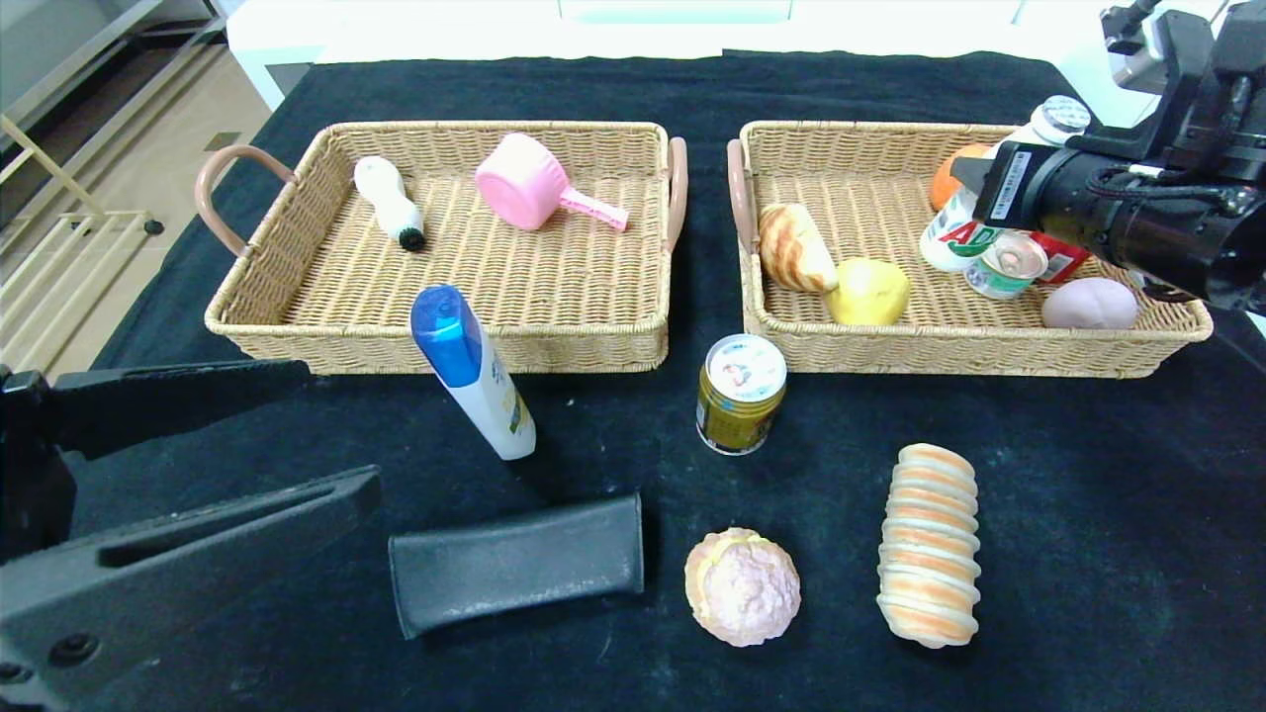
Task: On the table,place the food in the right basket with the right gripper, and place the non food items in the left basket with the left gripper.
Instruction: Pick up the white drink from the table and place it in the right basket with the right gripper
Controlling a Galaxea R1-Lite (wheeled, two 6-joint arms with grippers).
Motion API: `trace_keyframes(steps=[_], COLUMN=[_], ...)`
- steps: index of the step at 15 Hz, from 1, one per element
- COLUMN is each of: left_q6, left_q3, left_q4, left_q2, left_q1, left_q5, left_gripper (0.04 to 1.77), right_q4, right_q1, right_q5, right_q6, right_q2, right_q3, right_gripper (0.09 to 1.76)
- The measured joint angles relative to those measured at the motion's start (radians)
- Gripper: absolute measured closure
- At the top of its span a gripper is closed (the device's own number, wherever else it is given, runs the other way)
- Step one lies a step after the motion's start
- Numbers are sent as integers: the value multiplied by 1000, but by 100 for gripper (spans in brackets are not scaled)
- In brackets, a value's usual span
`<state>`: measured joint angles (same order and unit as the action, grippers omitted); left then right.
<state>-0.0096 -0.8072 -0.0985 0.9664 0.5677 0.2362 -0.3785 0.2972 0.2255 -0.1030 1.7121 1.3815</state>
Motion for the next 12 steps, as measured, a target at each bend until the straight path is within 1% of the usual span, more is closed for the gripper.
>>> trace_keyframes(steps=[5,10,12], left_q6=[-1,1,1], left_q3=[-1,-2,-1], left_q4=[0,0,0], left_q2=[-3,-6,-6], left_q1=[0,0,0], left_q5=[0,0,0], left_gripper=[9,9,9], right_q4=[2,-4,-7], right_q1=[-21,-31,-32], right_q5=[5,5,5], right_q6=[4,3,1], right_q2=[99,135,135], right_q3=[98,107,105], right_gripper=[94,94,78])
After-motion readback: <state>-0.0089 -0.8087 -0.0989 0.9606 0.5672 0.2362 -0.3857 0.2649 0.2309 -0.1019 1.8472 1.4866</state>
